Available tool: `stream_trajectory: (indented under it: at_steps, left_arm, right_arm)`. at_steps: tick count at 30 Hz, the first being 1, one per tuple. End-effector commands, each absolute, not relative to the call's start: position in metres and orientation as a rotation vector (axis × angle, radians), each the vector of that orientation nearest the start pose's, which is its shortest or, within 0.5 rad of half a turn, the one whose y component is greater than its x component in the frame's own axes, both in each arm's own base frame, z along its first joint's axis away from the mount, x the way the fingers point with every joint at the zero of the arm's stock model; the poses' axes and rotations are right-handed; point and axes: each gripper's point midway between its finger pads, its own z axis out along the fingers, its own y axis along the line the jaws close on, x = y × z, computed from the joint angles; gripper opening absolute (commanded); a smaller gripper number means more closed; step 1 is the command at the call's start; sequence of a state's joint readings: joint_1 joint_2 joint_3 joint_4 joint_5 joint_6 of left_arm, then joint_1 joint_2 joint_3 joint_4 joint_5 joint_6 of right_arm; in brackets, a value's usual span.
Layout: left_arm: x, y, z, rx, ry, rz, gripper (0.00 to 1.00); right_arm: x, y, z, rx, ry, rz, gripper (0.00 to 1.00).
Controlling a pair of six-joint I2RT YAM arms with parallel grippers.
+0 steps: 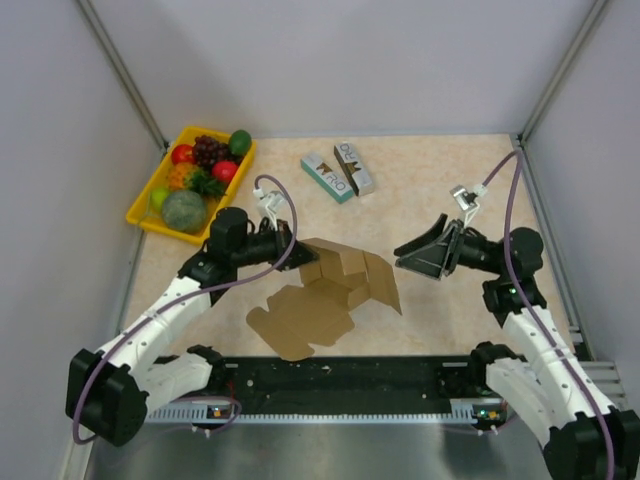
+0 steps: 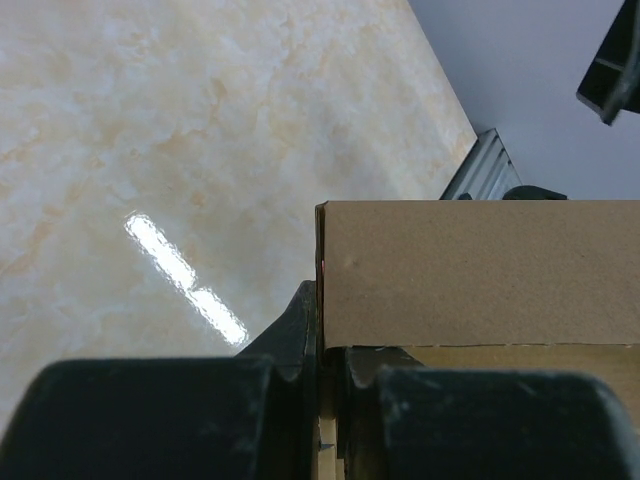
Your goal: Fold the paper box
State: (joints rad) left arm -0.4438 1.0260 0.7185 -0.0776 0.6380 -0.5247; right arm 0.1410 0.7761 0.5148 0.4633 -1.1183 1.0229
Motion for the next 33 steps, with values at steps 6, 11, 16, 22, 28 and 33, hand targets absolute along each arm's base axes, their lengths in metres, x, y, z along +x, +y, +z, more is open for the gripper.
stream_trajectory:
  at_steps: [6,11,16,22,28,33]
  left_arm:
    - [0.229,-0.252,0.243,0.465,1.951,-1.311,0.00]
    - [0.231,-0.253,0.243,0.457,1.952,-1.306,0.00]
    - [0.235,-0.246,0.240,0.429,1.965,-1.238,0.00]
    - [0.240,-0.240,0.240,0.394,1.952,-1.181,0.00]
    - [0.240,-0.235,0.244,0.372,1.943,-1.147,0.00]
    - [0.246,-0.225,0.242,0.337,1.951,-1.057,0.00]
  right_arm:
    - [0.134,0.232,0.325,-0.704,1.582,1.661,0.73]
    - [0.128,0.246,0.326,-0.737,1.582,1.643,0.74]
    - [0.121,0.257,0.337,-0.754,1.561,1.622,0.75]
    - [0.122,0.272,0.332,-0.727,1.606,1.551,0.75]
    - [0.135,0.280,0.324,-0.685,1.682,1.379,0.74]
    - [0.145,0.284,0.320,-0.644,1.732,1.225,0.72]
